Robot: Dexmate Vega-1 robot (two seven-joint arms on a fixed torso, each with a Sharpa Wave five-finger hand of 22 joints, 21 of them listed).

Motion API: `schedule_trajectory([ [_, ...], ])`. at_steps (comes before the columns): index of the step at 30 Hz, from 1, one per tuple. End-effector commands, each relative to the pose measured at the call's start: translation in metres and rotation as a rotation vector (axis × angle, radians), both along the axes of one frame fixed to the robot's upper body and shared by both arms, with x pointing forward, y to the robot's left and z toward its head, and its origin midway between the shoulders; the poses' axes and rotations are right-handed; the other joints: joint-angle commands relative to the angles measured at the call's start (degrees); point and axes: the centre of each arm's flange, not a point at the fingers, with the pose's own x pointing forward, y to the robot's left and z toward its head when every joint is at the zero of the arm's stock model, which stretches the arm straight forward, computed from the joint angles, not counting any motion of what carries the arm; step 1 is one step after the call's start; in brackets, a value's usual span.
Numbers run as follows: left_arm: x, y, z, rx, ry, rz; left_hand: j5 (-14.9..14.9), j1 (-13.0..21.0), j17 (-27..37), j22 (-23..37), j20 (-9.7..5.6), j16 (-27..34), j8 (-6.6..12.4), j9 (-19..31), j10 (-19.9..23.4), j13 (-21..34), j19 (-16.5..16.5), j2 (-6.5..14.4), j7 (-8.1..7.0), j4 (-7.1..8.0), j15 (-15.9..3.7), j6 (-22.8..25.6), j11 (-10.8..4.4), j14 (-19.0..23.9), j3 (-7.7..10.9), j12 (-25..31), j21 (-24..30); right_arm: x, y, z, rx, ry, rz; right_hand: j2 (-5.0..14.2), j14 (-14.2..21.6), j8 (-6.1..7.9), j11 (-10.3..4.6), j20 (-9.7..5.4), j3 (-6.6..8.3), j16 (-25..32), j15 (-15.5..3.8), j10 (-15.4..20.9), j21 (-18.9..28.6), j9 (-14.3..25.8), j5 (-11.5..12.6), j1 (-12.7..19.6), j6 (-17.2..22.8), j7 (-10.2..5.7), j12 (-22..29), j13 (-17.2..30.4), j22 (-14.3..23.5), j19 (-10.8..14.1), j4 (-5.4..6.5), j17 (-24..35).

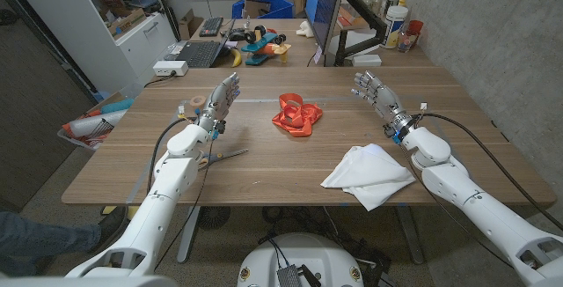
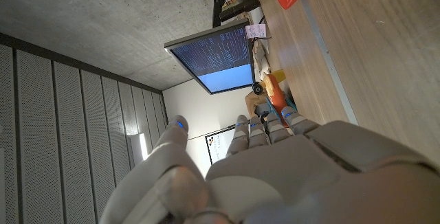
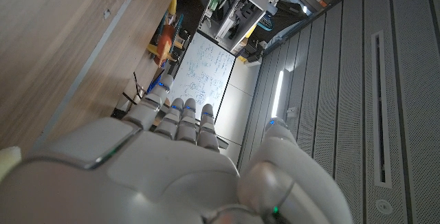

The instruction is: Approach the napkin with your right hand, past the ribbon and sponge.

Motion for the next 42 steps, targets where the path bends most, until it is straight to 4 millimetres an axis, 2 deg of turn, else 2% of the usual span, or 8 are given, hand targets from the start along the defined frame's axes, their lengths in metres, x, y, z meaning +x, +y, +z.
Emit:
schedule_trajectory([
  [1, -0.004, -0.003, 0.002, 0.018, 0.003, 0.008, 0.2, 0.3, 0.1, 0.3, 0.54, 0.3, 0.33, 0.3, 0.2, 0.1, -0.1, 0.3, -0.17, -0.38, 0.58, 0.5, 0.20, 0.2, 0.05, 0.6, 0.3, -0.005, -0.009, -0.001, 0.001, -0.035, 0.012, -0.73, 0.7, 0.38, -0.47, -0.14, -0.33, 0.3, -0.22, 0.4, -0.1, 0.2, 0.4, 0.1, 0.1, -0.33, 0.3, 0.1, 0.3, 0.5, 0.06, 0.1],
  [5, -0.006, -0.003, 0.003, 0.027, 0.003, 0.011, 0.2, 0.3, 0.1, 0.3, 0.57, 0.3, 0.34, 0.3, 0.2, 0.1, -0.1, 0.3, -0.25, -0.40, 0.65, 0.6, 0.09, 0.2, 0.05, 0.6, 0.3, -0.006, -0.012, -0.003, 0.004, -0.041, 0.012, -0.79, 1.0, 0.46, -0.48, -0.12, -0.44, 0.4, -0.40, 0.7, -0.1, 0.2, 0.5, 0.0, 0.3, -0.58, 0.4, 0.1, 0.3, 0.7, 0.09, 0.0],
  [13, -0.010, -0.001, 0.006, 0.032, 0.004, 0.021, 0.2, 0.3, 0.1, 0.3, 0.63, 0.3, 0.35, 0.3, 0.2, 0.1, -0.2, 0.3, -0.24, -0.43, 0.58, 0.7, 0.07, 0.2, 0.03, 0.6, 0.4, -0.011, -0.019, -0.004, -0.006, -0.047, 0.004, 0.97, 1.6, 0.81, -1.35, -0.59, 0.20, 0.6, -0.87, 1.2, -0.2, 0.2, 1.3, 0.4, 1.2, -1.01, 0.5, 0.1, 0.3, 1.6, 0.29, -0.2],
  [27, -0.006, -0.010, 0.011, 0.054, 0.007, 0.018, 0.2, 0.2, 0.1, 0.3, 0.93, 0.3, 0.33, 0.3, 0.2, 0.1, -0.2, 0.4, -0.23, -0.48, 0.54, 0.8, 0.04, 0.2, 0.00, 0.6, 0.4, -0.028, -0.034, -0.006, -0.013, -0.087, -0.021, 1.47, 2.1, 0.84, -1.61, -0.61, 0.25, 0.6, -1.04, 1.8, -0.2, 0.2, 1.7, 0.3, 1.4, -1.25, 0.6, 0.1, 0.3, 2.2, 0.42, -0.3],
  [42, -0.004, -0.014, 0.010, 0.066, 0.018, 0.015, 0.2, 0.2, 0.1, 0.3, 0.68, 0.3, 0.29, 0.3, 0.2, 0.1, -0.2, 0.4, -0.19, -0.55, 0.57, 0.9, 0.12, 0.2, -0.01, 0.6, 0.4, -0.039, -0.037, -0.023, -0.017, -0.102, -0.052, 1.73, 2.9, 0.79, -1.73, -0.58, 0.17, 0.8, -1.25, 2.5, -0.3, 0.3, 2.0, 0.1, 1.4, -1.45, 0.8, 0.1, 0.3, 3.0, 0.52, -0.4],
])
